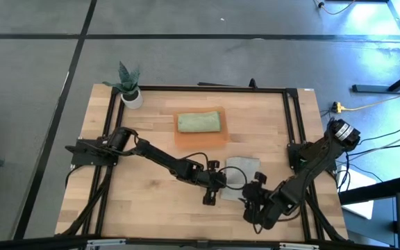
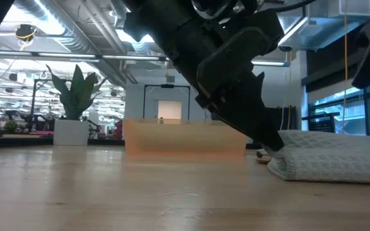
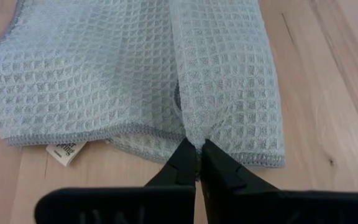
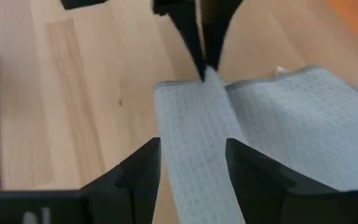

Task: Roll microfiber towels into tight, uniform cylinder then place into a basket
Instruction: Roll the gray microfiber towel

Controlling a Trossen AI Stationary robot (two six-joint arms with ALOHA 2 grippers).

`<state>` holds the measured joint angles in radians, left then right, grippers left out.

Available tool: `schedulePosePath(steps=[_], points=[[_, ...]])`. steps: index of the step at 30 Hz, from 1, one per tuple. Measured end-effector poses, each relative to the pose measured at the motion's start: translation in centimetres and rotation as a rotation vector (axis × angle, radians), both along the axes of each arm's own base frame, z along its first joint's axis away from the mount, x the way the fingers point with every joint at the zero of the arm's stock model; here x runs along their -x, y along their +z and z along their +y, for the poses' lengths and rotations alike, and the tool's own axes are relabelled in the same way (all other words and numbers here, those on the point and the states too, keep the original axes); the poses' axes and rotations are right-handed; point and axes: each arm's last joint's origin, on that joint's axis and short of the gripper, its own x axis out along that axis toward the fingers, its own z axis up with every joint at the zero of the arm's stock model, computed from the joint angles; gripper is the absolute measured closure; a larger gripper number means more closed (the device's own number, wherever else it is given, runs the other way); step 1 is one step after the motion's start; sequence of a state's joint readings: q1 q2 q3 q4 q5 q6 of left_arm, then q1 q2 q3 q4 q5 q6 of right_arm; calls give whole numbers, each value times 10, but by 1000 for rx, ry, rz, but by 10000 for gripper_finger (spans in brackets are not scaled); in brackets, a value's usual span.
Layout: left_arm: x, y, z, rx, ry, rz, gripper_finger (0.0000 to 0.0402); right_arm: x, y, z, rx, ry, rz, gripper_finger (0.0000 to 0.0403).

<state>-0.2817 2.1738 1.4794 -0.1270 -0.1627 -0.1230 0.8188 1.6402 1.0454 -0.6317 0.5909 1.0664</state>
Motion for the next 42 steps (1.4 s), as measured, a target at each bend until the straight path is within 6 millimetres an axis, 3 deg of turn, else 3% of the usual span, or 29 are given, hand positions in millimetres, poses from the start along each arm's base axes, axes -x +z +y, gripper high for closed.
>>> schedulePosePath(steps=[17, 27, 36, 39, 42], points=[[0, 0, 0, 0, 0, -2, 401, 23, -78, -33, -106, 14, -49, 221], [0, 0, 0, 37, 37, -4, 396, 27, -85, -37, -112, 14, -60, 221], [0, 1, 0, 20, 28, 3, 328, 27, -85, -37, -116, 17, -57, 221], [2, 8, 1, -4, 9, 2, 318, 27, -85, -37, -117, 15, -56, 221], [5, 29, 2, -9, 9, 6, 316, 27, -85, -37, -118, 15, -54, 221]])
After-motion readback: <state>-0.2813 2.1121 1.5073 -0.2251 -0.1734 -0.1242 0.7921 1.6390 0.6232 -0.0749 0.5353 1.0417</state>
